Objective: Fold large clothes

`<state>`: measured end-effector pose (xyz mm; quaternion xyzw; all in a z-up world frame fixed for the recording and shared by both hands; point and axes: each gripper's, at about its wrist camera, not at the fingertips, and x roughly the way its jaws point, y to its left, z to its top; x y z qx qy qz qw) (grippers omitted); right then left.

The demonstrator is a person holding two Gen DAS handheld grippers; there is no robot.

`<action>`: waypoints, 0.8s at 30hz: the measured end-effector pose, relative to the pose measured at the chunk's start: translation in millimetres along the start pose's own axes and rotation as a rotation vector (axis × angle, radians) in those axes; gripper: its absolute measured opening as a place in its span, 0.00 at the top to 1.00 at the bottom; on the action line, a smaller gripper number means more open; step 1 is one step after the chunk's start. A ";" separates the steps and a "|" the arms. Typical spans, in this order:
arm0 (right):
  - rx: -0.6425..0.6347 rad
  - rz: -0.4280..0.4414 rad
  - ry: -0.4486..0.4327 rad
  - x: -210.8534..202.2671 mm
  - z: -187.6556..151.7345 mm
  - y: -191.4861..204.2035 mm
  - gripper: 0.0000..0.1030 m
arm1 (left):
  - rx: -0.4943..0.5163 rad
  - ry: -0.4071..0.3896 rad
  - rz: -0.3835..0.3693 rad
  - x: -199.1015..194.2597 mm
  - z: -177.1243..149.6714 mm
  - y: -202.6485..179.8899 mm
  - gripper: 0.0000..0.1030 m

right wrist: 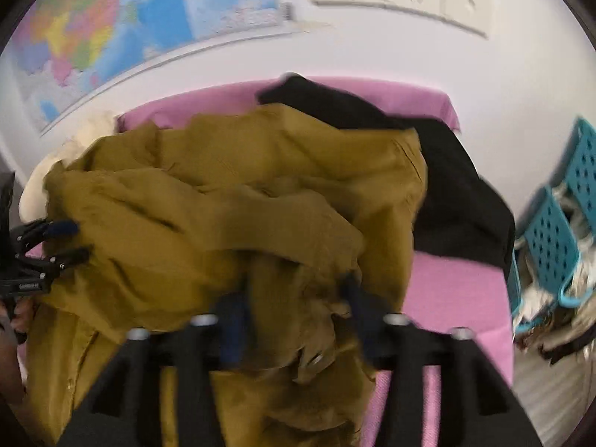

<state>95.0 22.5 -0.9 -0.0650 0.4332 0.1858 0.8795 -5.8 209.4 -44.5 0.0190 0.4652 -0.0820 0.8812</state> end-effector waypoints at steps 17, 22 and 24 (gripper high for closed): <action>0.349 0.421 -0.164 -22.3 -36.2 -61.7 0.30 | 0.030 -0.020 0.023 4.0 -0.4 -9.1 0.18; 0.463 0.519 -0.050 11.3 -51.2 -75.7 0.48 | 0.025 -0.028 0.024 3.0 -2.3 -8.0 0.17; 0.480 0.561 -0.034 19.0 -52.1 -72.5 0.73 | 0.025 -0.027 0.029 3.4 -2.0 -8.9 0.17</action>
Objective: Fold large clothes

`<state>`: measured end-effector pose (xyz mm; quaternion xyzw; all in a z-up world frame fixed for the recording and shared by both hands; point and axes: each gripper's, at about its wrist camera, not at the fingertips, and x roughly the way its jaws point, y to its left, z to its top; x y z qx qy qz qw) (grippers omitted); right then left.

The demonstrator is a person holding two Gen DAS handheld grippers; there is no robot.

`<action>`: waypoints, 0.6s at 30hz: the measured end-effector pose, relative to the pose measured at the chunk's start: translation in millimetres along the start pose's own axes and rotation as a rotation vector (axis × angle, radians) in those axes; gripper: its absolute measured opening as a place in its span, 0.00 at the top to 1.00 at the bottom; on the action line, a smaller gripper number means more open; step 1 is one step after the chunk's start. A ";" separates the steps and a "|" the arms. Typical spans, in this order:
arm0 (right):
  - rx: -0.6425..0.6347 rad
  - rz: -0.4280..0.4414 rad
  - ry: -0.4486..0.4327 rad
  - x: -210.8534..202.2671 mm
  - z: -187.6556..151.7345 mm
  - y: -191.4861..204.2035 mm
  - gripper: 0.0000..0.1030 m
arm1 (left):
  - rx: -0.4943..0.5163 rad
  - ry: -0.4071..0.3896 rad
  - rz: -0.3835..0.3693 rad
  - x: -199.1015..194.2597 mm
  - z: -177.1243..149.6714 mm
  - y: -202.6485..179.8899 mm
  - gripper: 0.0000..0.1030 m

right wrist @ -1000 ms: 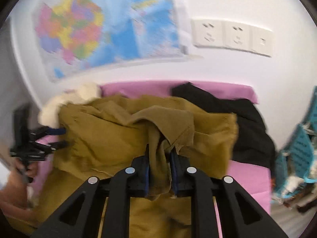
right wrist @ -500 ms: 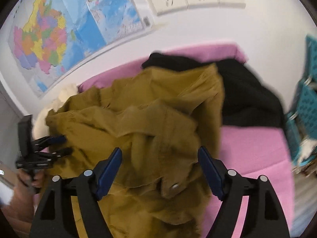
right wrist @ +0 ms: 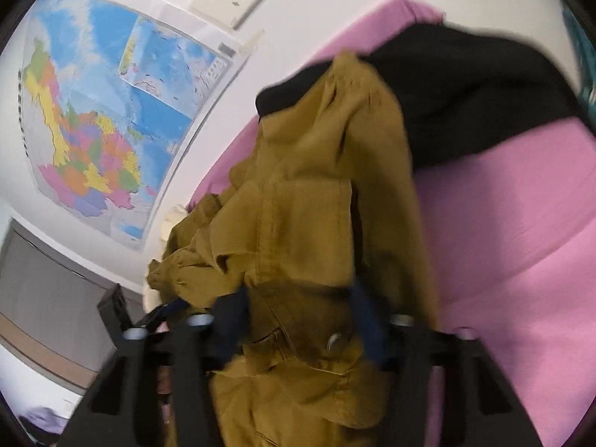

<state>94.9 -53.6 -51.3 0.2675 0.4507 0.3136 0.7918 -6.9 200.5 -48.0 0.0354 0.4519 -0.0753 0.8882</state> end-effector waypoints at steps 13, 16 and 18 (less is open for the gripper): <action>-0.547 -0.716 -0.083 10.8 -19.8 77.3 0.57 | -0.004 -0.010 0.016 -7.7 -2.7 -4.4 0.16; -0.525 -0.625 -0.171 -12.1 -21.4 84.7 0.57 | -0.032 -0.033 -0.018 -24.7 -7.9 0.3 0.18; -0.561 -0.555 -0.179 -15.1 -24.9 96.8 0.57 | -0.029 -0.068 -0.027 -41.7 -13.3 1.8 0.19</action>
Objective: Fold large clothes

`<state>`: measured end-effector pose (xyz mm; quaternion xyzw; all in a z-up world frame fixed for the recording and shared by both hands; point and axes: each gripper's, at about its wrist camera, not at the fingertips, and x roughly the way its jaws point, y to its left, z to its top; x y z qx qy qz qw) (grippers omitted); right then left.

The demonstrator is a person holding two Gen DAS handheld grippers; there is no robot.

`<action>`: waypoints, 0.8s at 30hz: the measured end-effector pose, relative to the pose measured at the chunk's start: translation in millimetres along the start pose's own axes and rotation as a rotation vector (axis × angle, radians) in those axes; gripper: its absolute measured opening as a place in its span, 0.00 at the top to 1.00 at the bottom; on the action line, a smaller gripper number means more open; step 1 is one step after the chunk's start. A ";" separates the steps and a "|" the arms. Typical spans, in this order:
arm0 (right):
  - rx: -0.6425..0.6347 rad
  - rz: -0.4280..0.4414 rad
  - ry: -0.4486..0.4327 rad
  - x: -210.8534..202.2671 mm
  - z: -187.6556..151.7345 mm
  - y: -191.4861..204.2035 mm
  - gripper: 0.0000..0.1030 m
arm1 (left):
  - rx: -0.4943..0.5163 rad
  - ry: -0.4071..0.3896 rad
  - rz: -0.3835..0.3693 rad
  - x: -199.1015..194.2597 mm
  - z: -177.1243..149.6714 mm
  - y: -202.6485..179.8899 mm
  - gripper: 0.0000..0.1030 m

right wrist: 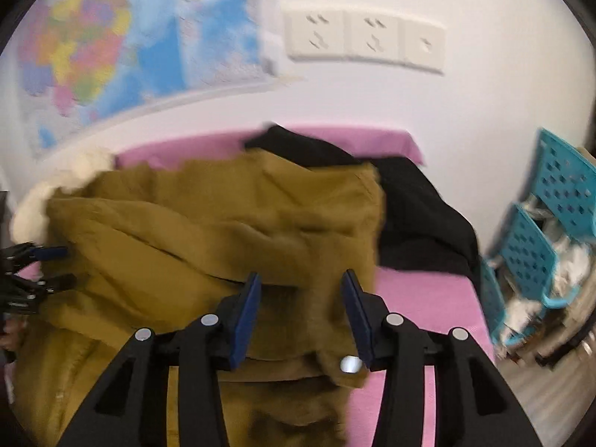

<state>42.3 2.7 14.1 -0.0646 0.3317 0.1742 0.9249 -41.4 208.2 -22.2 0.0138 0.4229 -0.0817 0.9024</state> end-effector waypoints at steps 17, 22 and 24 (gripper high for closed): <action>0.124 0.277 0.127 -19.2 -31.9 -36.3 0.23 | -0.136 -0.087 -0.035 -103.6 -88.5 46.5 0.15; 0.270 0.407 0.217 -46.6 -90.6 -56.3 0.21 | -0.203 -0.008 -0.098 -113.6 -137.5 51.8 0.15; 0.312 0.428 0.245 -51.4 -114.4 -60.5 0.21 | -0.228 0.018 -0.145 -113.1 -152.2 47.3 0.15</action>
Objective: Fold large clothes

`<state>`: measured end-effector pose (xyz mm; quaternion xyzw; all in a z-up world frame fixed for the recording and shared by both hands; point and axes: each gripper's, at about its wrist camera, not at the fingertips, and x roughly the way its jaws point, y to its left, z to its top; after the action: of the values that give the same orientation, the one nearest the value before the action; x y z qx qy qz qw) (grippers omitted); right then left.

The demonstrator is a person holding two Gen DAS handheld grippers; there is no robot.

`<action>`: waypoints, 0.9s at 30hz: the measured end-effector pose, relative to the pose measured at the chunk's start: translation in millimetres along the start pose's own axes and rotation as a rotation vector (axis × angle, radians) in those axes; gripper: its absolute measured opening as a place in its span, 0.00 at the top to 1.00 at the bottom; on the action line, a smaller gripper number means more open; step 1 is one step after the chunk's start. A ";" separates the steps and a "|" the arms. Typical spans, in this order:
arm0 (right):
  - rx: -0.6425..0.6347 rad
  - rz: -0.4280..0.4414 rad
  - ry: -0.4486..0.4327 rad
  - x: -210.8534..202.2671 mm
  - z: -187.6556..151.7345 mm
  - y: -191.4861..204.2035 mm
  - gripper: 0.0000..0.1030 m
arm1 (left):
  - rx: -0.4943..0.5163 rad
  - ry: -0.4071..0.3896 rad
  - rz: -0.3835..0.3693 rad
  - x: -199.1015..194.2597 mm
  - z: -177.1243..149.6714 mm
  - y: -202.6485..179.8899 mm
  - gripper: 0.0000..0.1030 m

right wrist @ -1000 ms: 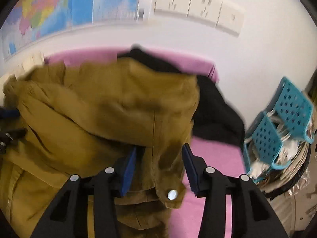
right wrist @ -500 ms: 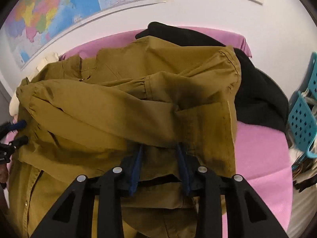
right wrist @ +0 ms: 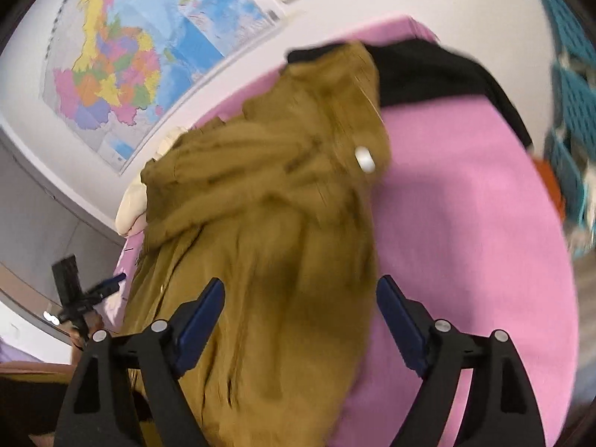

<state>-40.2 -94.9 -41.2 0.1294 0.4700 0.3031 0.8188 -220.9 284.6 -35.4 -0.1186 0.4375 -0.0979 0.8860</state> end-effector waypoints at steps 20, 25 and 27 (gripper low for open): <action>-0.049 0.275 0.055 13.9 -71.2 35.0 0.27 | -0.142 0.082 -0.371 18.7 -52.9 -25.1 0.06; 0.004 0.275 0.088 27.8 -71.5 27.2 0.85 | -0.145 0.088 -0.256 18.5 -52.4 -27.6 0.69; 0.027 0.326 0.053 19.3 -74.3 23.1 0.87 | -0.161 0.053 -0.242 7.3 -53.2 -20.8 0.88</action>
<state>-104.6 -70.3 -82.1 0.2069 0.4682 0.4290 0.7443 -260.4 256.1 -66.2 -0.2383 0.4496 -0.1716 0.8436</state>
